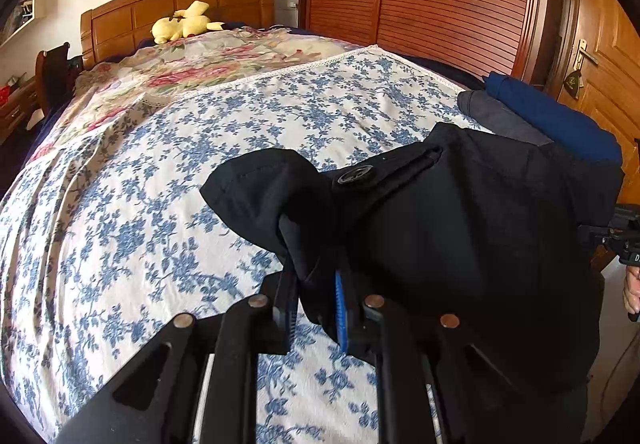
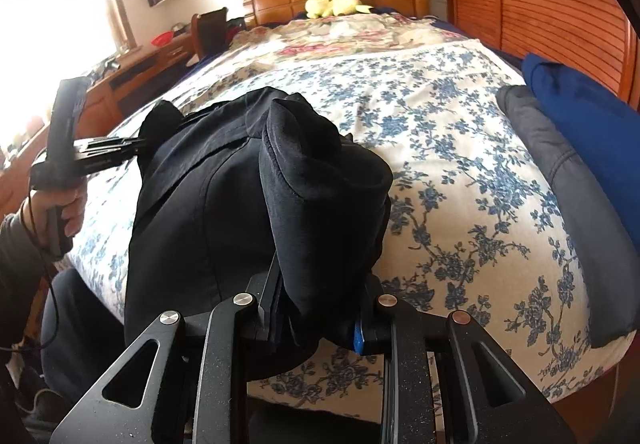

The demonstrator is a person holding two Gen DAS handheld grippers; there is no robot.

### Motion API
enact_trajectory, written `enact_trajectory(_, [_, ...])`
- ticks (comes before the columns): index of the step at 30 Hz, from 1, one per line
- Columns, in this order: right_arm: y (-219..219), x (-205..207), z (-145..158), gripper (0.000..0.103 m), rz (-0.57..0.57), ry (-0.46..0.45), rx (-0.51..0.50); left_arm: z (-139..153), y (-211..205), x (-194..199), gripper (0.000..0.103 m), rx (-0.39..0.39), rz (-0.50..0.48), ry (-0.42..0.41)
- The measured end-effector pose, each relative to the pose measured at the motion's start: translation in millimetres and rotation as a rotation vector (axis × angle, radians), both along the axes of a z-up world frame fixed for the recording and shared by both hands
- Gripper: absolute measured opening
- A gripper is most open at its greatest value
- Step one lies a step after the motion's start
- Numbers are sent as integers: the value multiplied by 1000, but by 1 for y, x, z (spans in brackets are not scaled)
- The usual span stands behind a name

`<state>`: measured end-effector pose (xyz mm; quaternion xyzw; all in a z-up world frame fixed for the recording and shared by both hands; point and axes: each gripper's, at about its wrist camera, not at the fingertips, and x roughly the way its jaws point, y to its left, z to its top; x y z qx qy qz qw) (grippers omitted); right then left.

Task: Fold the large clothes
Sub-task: 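Lift the coat bundle off the quilt with both grippers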

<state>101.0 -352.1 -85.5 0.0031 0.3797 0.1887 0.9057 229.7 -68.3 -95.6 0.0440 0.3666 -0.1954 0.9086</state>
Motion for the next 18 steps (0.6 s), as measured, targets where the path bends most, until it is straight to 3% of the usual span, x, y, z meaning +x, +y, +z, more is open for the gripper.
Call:
enact_trajectory(11, [3,10,-10,24,-13,15,-10,-4,2,-3,12,4,6,-4])
enact_trajectory(18, [-3,5,13,22,-4,-86,-14,31,-23,8,11,-9,-5,-79])
